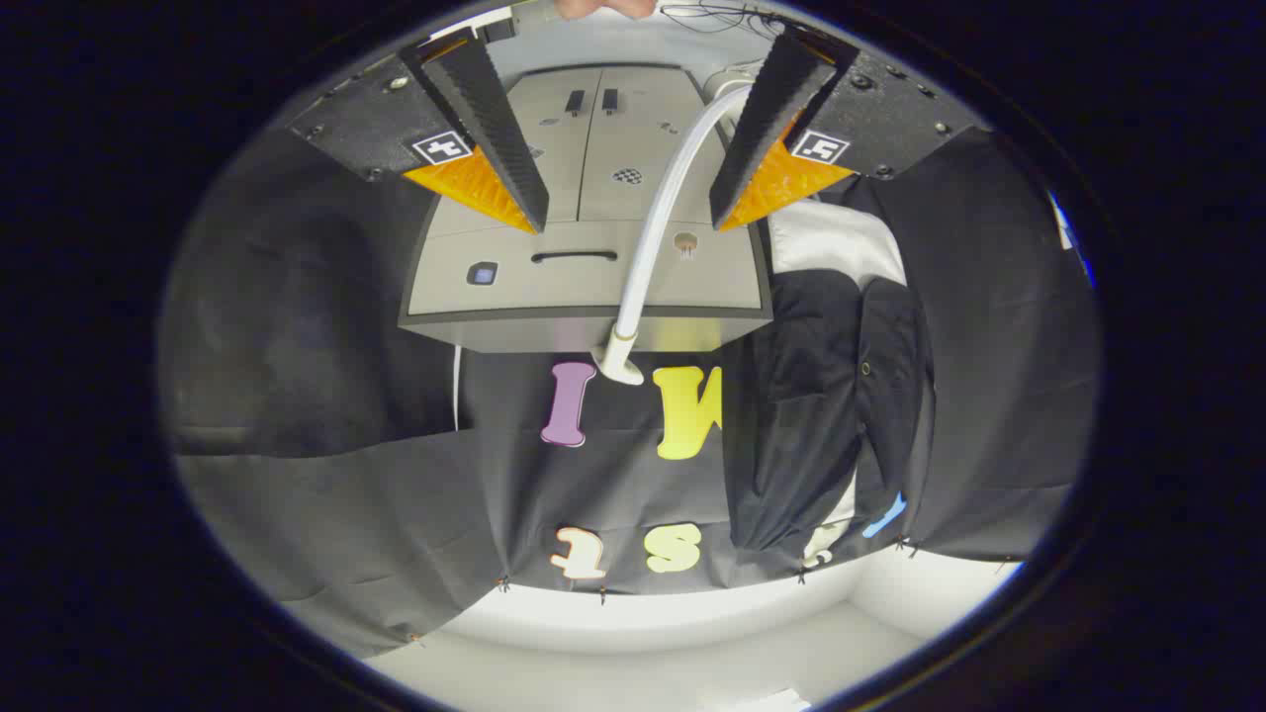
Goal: Iron the clothes twice with a garment steamer, once on the left side and once on the right side.
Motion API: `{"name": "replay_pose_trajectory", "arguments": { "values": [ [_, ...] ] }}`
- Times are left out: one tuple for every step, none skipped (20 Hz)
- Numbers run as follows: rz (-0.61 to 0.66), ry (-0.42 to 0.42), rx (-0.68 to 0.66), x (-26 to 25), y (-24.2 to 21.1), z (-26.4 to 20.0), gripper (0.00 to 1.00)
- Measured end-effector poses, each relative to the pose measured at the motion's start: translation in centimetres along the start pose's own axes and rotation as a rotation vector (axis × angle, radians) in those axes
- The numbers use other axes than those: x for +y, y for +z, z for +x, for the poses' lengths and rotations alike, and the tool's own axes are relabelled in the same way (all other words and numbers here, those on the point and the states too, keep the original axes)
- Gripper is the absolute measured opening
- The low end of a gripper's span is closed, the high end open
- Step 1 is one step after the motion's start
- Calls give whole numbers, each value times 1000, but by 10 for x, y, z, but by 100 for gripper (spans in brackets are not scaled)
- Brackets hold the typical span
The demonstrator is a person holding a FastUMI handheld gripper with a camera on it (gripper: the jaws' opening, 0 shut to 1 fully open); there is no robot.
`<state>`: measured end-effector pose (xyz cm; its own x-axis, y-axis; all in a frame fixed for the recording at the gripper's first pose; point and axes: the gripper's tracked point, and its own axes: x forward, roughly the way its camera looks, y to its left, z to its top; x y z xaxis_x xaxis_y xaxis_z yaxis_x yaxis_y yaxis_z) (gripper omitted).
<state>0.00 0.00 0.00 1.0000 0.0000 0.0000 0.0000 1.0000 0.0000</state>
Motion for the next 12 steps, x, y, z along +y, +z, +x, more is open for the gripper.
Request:
{"name": "replay_pose_trajectory", "arguments": {
  "values": [
    [-5, 0, -10, 0, 2, 0, 100],
    [-11, -6, -19, -2, 4, 1, 100],
    [-16, -13, -19, -3, 3, 3, 100],
    [-17, -10, -14, -2, 0, 4, 100],
    [-15, -3, -9, 1, -1, 5, 100],
    [-18, 2, -5, 2, -2, 6, 100],
    [-23, 0, -11, 3, 1, 6, 100],
    [-25, -6, -23, 2, 3, 6, 100],
    [-26, -9, -26, 2, 3, 6, 100],
    [-26, -9, -21, 4, 1, 8, 100],
    [-28, -8, -15, 7, -1, 10, 100],
    [-29, -11, -8, 9, -3, 12, 100]
  ]
}}
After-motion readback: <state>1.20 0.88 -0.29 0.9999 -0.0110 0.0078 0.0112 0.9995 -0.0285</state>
